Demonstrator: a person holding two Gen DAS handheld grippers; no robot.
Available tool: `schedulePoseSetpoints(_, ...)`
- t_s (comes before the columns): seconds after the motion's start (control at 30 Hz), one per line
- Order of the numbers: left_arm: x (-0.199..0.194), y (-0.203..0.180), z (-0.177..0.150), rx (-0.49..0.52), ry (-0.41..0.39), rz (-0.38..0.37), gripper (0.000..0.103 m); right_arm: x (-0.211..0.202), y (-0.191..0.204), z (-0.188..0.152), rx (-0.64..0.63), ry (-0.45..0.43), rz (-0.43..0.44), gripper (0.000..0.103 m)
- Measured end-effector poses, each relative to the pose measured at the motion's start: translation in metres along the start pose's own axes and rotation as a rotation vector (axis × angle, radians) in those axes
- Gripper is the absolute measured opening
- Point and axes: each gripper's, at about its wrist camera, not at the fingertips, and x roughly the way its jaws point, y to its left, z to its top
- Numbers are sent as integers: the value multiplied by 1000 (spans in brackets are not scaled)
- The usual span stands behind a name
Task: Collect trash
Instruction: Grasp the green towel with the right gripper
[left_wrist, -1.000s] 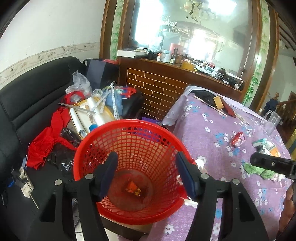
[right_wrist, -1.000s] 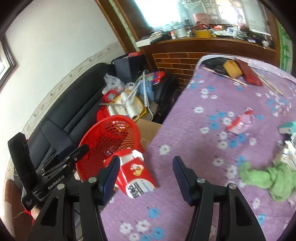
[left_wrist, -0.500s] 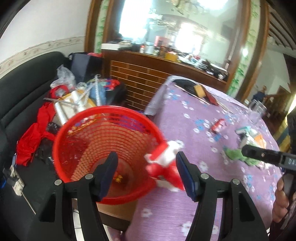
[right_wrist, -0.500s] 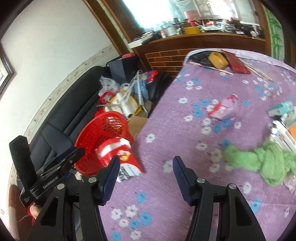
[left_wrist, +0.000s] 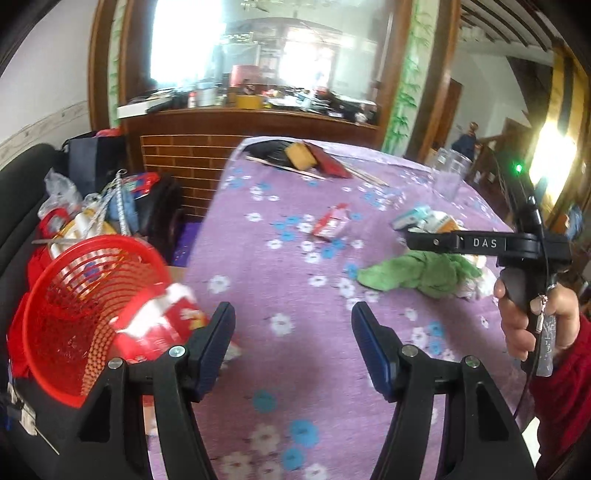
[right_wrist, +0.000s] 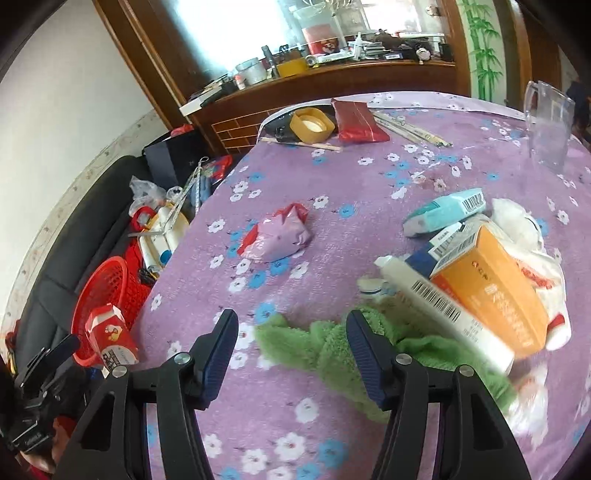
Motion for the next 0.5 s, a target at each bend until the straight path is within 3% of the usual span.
schedulePoseSetpoints(0.13, 12, -15, 7, 21, 23, -9, 65, -11, 1, 0, -52, -27, -36, 67)
schedulePoseSetpoints(0.23, 21, -22, 17, -1, 32, -14, 65, -12, -7, -2, -70, -40, -48, 74)
schedulePoseSetpoints(0.4, 37, -29, 40, -44, 37, -6, 66, -1, -17, -9, -105, 5, -24, 75)
schedulePoseSetpoints(0.5, 52, -31, 51, -86, 61, -15, 67, 8, -9, -23, -188, 53, -1, 78)
